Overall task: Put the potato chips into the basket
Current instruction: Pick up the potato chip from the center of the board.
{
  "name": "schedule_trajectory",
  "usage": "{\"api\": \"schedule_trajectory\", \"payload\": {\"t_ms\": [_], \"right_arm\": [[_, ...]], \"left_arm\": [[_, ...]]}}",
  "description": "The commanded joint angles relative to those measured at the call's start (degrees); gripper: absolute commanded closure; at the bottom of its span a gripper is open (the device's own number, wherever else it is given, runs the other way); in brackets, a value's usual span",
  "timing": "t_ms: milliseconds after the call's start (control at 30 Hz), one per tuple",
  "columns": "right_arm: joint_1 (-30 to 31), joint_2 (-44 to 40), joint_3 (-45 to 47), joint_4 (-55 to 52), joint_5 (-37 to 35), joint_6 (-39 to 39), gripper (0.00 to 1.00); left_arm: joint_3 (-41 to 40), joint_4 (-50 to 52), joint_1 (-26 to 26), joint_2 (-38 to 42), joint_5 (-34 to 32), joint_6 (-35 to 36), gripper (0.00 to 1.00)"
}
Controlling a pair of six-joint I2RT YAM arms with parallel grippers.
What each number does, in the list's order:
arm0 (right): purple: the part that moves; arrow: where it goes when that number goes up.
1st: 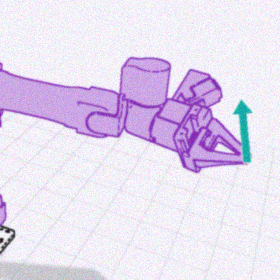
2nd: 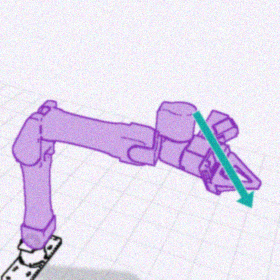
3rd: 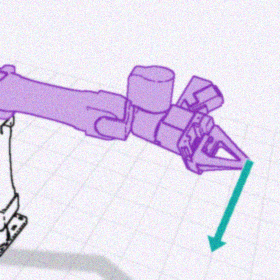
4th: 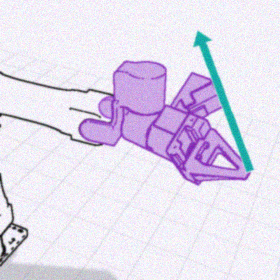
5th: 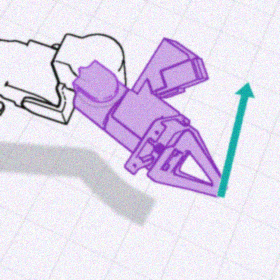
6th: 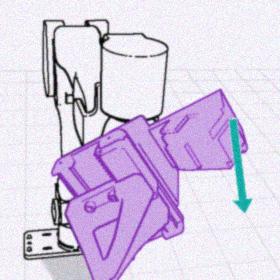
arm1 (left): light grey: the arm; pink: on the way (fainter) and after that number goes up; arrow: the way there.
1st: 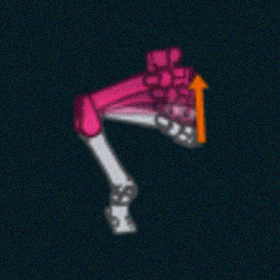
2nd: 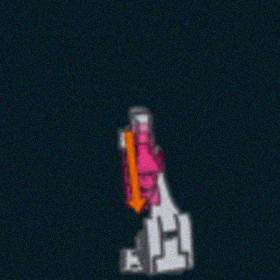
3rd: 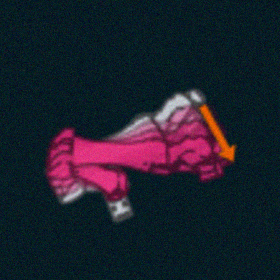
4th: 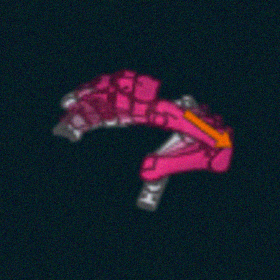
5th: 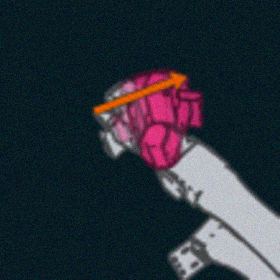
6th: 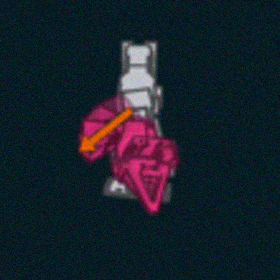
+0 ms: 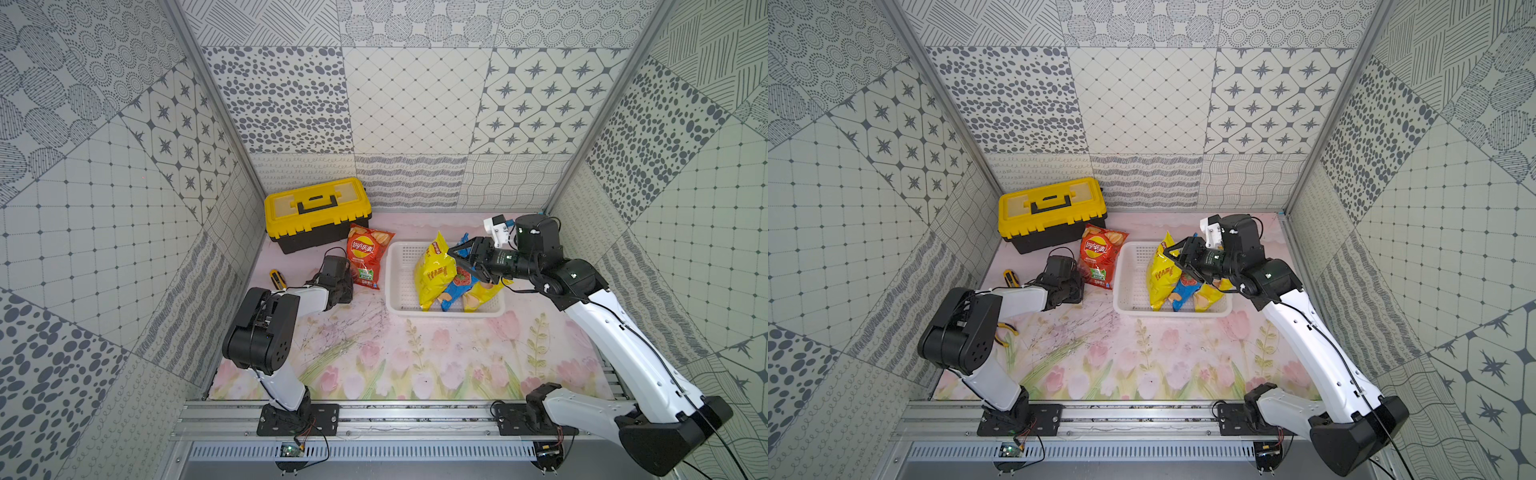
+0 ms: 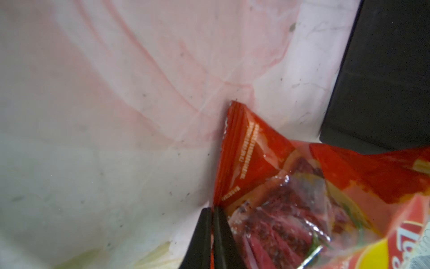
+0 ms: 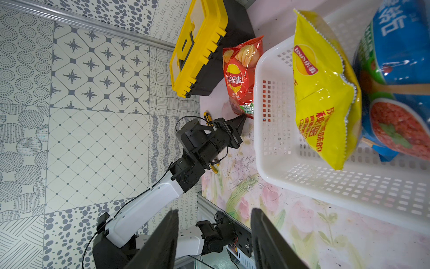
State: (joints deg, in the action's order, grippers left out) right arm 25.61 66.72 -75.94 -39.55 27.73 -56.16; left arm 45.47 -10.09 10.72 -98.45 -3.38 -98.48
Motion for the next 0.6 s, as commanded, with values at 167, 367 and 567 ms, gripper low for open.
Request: {"api": "schedule_trajectory", "payload": {"t_ms": [167,367,567], "right_arm": [[-0.29,-1.10,0.11,2.67,0.29,0.73,0.46],[-0.31,-0.10,-0.52,3.88,1.74,0.96,0.46],[-0.30,0.62,-1.17,4.82,3.22,1.12,0.46]], "left_arm": [[-4.13,3.38,-0.09,9.37,-0.87,-0.82,1.00],[-8.11,10.97,-0.17,19.30,-0.42,-0.28,1.00],[-9.12,22.16,-0.19,30.27,0.67,2.52,1.00]]}}
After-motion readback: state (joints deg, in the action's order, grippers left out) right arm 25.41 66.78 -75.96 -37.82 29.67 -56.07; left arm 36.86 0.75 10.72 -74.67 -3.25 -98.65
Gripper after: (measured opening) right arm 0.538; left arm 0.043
